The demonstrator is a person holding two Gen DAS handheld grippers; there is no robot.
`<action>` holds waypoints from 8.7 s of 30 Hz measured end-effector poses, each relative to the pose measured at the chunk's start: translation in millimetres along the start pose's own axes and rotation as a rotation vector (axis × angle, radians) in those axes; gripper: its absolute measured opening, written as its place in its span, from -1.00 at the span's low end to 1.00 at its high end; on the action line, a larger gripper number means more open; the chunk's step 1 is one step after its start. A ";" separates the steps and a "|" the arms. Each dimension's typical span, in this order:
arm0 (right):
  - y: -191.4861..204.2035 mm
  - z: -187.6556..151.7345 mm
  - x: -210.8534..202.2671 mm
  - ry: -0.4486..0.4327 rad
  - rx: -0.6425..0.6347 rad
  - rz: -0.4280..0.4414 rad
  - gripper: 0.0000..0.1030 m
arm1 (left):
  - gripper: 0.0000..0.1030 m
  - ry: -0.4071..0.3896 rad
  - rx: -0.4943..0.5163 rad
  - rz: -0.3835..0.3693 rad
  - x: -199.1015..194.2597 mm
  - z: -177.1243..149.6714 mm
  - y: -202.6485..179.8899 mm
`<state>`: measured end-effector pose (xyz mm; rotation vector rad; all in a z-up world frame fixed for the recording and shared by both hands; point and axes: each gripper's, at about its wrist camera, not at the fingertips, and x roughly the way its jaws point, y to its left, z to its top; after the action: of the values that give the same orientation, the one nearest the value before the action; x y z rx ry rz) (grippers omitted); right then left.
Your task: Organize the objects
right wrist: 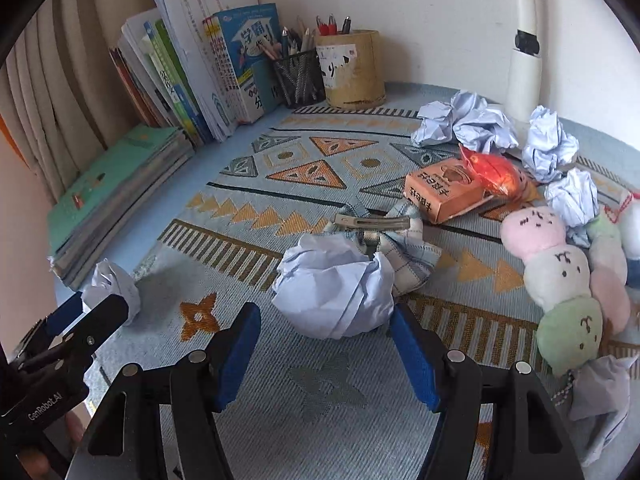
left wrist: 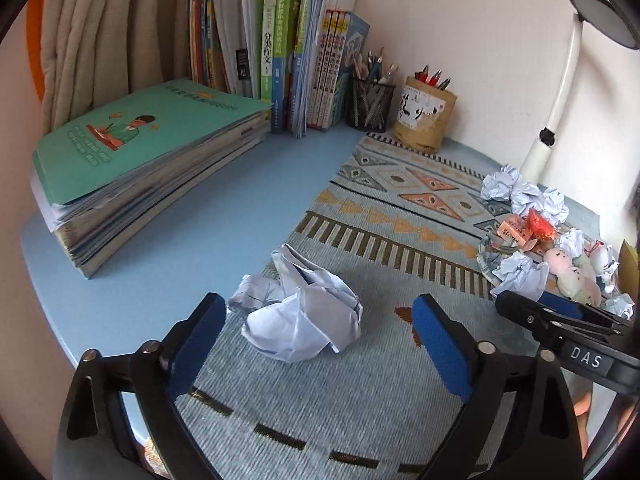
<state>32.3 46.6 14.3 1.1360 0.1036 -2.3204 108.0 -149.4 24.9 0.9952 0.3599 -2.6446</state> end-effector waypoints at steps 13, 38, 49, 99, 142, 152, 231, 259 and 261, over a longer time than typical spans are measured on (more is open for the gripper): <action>-13.1 -0.8 -36.5 -0.097 0.029 0.062 -0.04 | -0.05 -0.060 0.059 -0.104 -22.1 -3.7 -26.0; -215.1 -97.5 -144.8 -0.151 0.270 -0.245 0.00 | -0.03 -0.037 0.341 -0.528 -28.3 -47.1 -248.3; -221.4 -113.4 -140.3 -0.114 0.353 -0.192 0.27 | -0.02 0.024 0.308 -0.565 -15.3 -43.7 -245.5; -233.9 -62.9 -273.5 -0.419 0.368 -0.253 0.42 | 0.99 -0.138 0.221 -0.640 -110.3 15.9 -278.6; -237.6 -61.6 -132.8 -0.116 0.332 -0.254 0.64 | 0.92 0.156 0.281 -0.492 -25.6 -65.7 -259.4; -238.5 -53.6 -115.3 -0.089 0.216 -0.168 0.38 | 0.26 0.231 0.318 -0.436 -3.6 -77.1 -305.8; -357.7 -81.0 -306.8 -0.443 0.668 -0.330 0.36 | 0.99 0.032 0.315 -0.869 -74.5 5.2 -433.0; -163.6 -44.9 -93.3 -0.190 0.157 -0.230 0.47 | 0.99 -0.028 0.164 -0.393 -1.5 -18.1 -163.8; -165.9 -45.2 -95.9 -0.204 0.172 -0.248 0.59 | 0.99 -0.033 0.188 -0.397 -3.1 -19.8 -167.1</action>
<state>27.6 242.8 29.9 1.0071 -0.0335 -2.6962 62.9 12.5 34.0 1.0226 0.3352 -3.0975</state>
